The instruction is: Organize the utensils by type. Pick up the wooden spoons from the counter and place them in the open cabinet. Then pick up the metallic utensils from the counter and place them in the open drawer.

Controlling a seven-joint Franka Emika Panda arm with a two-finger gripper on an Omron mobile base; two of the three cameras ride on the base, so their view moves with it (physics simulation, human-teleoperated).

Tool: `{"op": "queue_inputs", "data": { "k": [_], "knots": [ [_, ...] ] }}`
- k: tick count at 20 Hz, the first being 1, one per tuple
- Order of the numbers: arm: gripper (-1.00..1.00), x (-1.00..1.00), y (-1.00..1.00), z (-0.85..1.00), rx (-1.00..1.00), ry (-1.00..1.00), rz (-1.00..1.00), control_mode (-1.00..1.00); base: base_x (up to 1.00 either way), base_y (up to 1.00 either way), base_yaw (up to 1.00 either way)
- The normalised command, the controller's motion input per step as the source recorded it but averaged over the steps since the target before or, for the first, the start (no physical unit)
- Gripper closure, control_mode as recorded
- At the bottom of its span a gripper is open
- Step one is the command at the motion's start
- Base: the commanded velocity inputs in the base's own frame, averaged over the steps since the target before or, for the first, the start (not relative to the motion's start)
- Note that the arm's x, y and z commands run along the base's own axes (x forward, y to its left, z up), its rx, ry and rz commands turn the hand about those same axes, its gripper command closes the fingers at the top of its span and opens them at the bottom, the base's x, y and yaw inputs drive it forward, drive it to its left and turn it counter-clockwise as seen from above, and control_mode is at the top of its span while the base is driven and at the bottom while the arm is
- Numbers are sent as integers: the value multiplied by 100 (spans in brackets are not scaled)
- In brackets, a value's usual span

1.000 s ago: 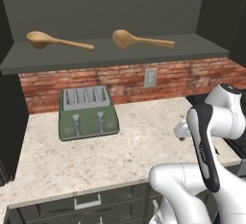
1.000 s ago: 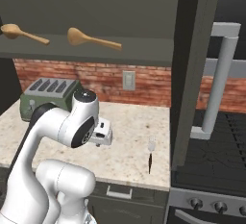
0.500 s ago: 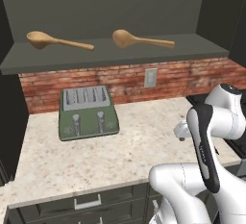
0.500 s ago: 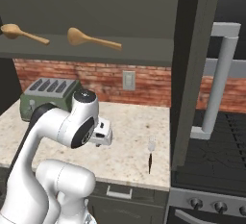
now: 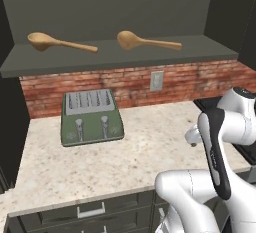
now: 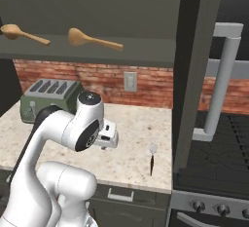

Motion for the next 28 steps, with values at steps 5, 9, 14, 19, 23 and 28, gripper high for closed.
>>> {"op": "queue_inputs", "data": {
  "k": [5, 9, 14, 19, 23, 28],
  "knots": [
    [-100, -1, -42, -3, -14, 0, 0, -100, 0, 0, 0],
    [-100, 3, -43, -13, -13, 0, 0, -100, 0, 0, 0],
    [-100, 24, -35, -18, -5, 4, -1, -100, 0, 0, 0],
    [-100, 27, -37, -27, 0, 5, 0, -100, 0, 0, 0],
    [-100, 36, -26, -31, 0, 3, 0, -100, 0, 0, 0],
    [-100, 45, -11, -25, -5, 1, -3, -100, 0, 0, 0]
  ]
}}
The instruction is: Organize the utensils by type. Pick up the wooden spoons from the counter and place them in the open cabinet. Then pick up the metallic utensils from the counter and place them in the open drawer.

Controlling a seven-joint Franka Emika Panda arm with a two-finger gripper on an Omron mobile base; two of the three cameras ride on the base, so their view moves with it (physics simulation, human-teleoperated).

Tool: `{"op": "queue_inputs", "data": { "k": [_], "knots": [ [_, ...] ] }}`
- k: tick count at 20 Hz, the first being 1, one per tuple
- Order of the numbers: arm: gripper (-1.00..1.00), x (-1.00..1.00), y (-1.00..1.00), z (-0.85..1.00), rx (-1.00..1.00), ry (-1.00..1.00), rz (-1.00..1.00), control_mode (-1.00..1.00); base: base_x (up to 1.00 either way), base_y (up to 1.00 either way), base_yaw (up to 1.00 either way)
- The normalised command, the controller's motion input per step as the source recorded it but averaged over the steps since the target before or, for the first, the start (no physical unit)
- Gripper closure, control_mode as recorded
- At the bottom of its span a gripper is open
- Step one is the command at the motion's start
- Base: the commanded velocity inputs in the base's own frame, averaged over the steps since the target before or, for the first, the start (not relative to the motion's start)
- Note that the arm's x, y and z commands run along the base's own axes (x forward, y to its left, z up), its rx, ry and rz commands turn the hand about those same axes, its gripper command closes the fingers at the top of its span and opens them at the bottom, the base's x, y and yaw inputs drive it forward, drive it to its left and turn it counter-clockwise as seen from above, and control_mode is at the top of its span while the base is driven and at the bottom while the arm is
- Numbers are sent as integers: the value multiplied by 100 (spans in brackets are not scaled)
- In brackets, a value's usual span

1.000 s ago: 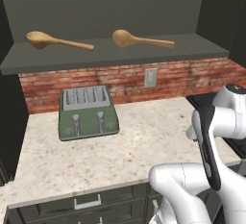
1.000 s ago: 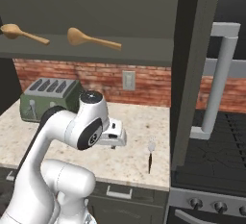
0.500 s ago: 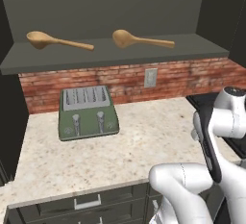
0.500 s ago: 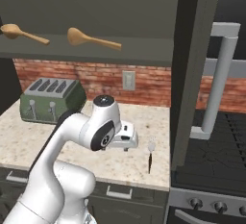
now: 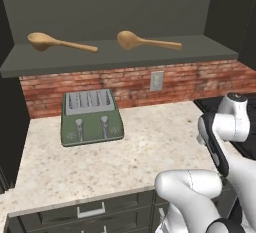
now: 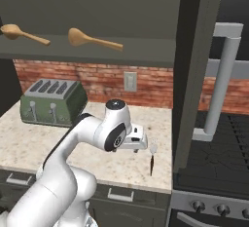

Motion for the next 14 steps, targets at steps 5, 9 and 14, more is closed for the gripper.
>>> {"op": "queue_inputs", "data": {
  "k": [5, 9, 14],
  "knots": [
    [-100, 36, -19, -34, -5, 0, -6, -100, 0, 0, 0],
    [-100, 40, -25, -34, 0, 7, -7, -100, 0, 0, 0],
    [-100, 35, -28, -29, 0, 6, -5, -100, 0, 0, 0]
  ]
}}
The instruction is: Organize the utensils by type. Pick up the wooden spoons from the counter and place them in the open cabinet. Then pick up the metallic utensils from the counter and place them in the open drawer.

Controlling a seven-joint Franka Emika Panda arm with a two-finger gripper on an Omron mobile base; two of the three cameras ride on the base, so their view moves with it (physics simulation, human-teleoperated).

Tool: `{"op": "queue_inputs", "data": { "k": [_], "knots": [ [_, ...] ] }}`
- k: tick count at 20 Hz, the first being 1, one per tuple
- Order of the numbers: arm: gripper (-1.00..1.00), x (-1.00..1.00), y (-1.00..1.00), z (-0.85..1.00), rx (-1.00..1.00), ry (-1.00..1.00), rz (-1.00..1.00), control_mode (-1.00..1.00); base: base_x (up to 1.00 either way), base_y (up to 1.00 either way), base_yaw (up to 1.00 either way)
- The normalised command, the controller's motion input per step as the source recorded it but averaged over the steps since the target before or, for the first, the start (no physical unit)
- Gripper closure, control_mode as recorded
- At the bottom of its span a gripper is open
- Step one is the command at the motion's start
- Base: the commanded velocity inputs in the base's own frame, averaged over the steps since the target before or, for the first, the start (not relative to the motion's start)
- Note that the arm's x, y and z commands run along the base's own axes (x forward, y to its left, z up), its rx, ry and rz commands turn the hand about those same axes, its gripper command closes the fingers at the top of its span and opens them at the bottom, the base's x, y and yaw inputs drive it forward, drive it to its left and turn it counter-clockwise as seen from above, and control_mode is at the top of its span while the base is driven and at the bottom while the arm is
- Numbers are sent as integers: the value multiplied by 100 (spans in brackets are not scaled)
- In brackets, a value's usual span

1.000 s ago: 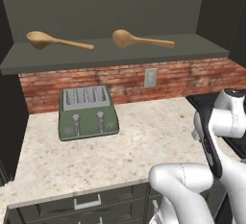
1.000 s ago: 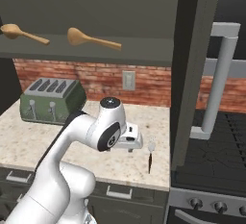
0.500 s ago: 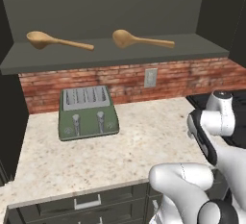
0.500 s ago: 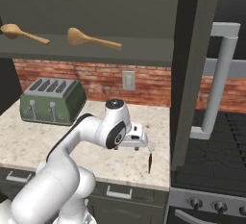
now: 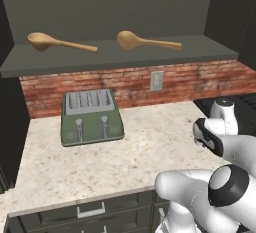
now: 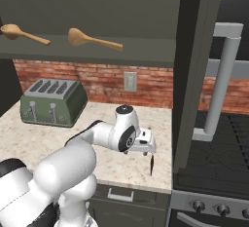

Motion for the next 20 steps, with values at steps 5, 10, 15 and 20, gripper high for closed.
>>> {"op": "queue_inputs", "data": {
  "k": [5, 10, 15, 20],
  "knots": [
    [-100, 27, -24, -11, 0, 1, 0, -100, 0, 0, 0],
    [-100, 19, -37, -9, 0, 8, 0, -100, 0, 0, 0],
    [-100, 15, -25, -23, 0, 10, 0, -100, 0, 0, 0],
    [-100, 15, -12, -21, 0, 7, 0, -100, 0, 0, 0]
  ]
}}
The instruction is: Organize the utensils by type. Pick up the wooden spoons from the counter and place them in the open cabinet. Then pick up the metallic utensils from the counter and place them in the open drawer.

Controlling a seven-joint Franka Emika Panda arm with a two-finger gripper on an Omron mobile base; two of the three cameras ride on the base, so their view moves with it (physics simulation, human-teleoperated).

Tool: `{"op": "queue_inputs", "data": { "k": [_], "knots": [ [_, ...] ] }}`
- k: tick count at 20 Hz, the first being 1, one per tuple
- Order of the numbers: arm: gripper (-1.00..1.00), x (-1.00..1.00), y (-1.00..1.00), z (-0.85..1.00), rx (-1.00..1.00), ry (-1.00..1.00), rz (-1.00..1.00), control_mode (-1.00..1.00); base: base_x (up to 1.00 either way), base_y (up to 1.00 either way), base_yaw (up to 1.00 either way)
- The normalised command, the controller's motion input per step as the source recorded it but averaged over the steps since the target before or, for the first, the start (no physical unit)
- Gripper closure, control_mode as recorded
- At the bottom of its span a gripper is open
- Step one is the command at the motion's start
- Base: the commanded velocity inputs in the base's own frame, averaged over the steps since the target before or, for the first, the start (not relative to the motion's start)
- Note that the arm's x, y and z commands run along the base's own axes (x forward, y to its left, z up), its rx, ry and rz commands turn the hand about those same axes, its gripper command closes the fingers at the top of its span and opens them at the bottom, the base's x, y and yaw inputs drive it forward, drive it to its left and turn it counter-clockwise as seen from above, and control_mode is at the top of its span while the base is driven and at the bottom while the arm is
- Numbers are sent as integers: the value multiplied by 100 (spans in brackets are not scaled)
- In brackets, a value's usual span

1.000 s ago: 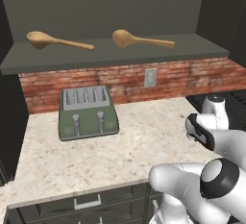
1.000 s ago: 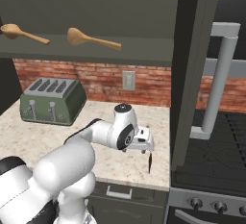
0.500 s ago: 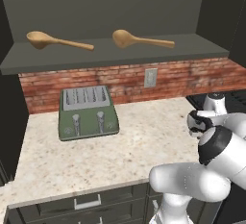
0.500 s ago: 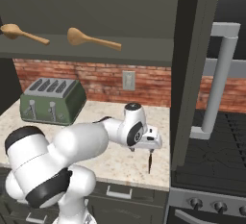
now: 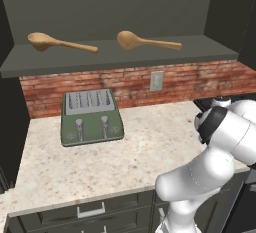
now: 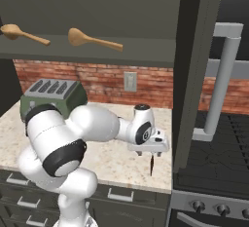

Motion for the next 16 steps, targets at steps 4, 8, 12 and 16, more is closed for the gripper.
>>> {"op": "queue_inputs", "data": {
  "k": [4, 8, 12, 16],
  "knots": [
    [-100, 10, -13, -17, 0, 1, 0, -100, 0, 0, 0],
    [-100, 1, -12, -16, 0, 0, 0, -100, 0, 0, 0],
    [-100, 0, -3, -19, 0, 0, 0, -100, 0, 0, 0],
    [-100, 8, 0, -17, 0, 0, 0, -100, 0, 0, 0]
  ]
}}
